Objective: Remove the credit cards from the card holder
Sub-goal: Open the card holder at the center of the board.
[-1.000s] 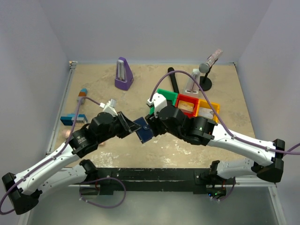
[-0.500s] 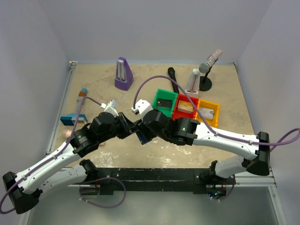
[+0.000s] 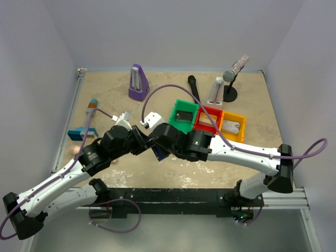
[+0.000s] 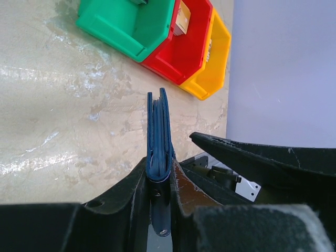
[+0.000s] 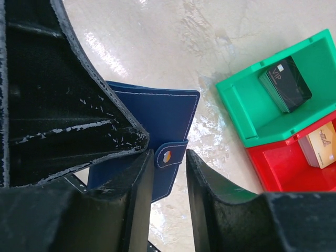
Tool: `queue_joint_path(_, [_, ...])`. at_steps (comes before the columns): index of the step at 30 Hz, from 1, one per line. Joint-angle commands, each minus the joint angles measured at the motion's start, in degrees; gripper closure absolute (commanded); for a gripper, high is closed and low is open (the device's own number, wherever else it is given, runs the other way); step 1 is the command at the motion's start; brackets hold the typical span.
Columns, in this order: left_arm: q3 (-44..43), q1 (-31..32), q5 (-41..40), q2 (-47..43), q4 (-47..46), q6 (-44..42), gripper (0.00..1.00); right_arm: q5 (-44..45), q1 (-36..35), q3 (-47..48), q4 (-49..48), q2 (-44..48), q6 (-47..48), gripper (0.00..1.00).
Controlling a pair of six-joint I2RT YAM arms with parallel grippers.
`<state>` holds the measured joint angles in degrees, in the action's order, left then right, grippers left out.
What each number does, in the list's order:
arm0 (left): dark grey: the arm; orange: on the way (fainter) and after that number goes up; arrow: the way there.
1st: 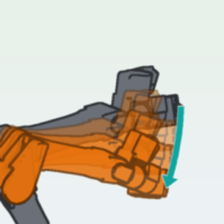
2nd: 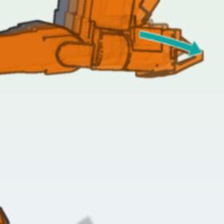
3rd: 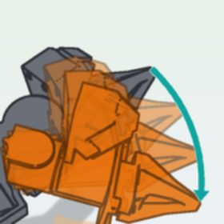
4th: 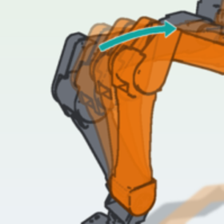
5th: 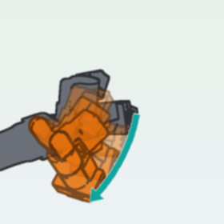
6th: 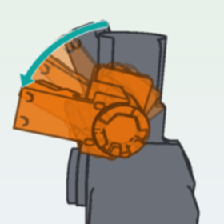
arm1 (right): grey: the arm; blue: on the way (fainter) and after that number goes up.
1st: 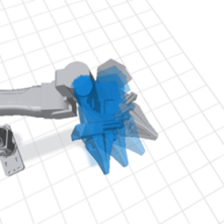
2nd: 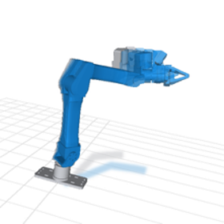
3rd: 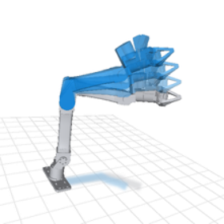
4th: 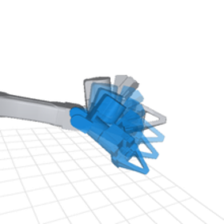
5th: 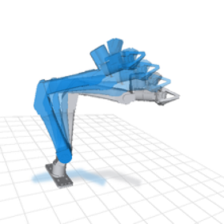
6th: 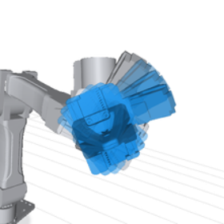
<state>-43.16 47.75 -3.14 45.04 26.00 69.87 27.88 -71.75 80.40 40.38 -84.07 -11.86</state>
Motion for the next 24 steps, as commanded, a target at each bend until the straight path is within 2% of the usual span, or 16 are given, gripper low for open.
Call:
queue_joint_path(1, [-2.55, 0.42, 2.87, -2.23, -3.06, 0.36, 1.0, 4.9, 0.47, 2.57, 5.14, -1.97, -0.18, 0.68])
queue_joint_path(15, [-2.99, 0.33, 2.43, -2.93, -2.18, 0.01, 1.0, 2.54, 1.43, 1.69, 5.76, -1.89, -1.15, 0.9])
queue_joint_path(19, [-2.99, 0.33, 2.26, -3.2, -2.0, -0.08, 1.0, 2.18, 2.05, 1.34, 5.85, -1.8, -1.76, 1.0])
queue_joint_path(24, [-2.46, 0.33, 1.99, -3.55, -1.83, -0.08, 1.0, 1.83, 2.49, 0.9, 5.94, -1.01, -2.9, 1.0])
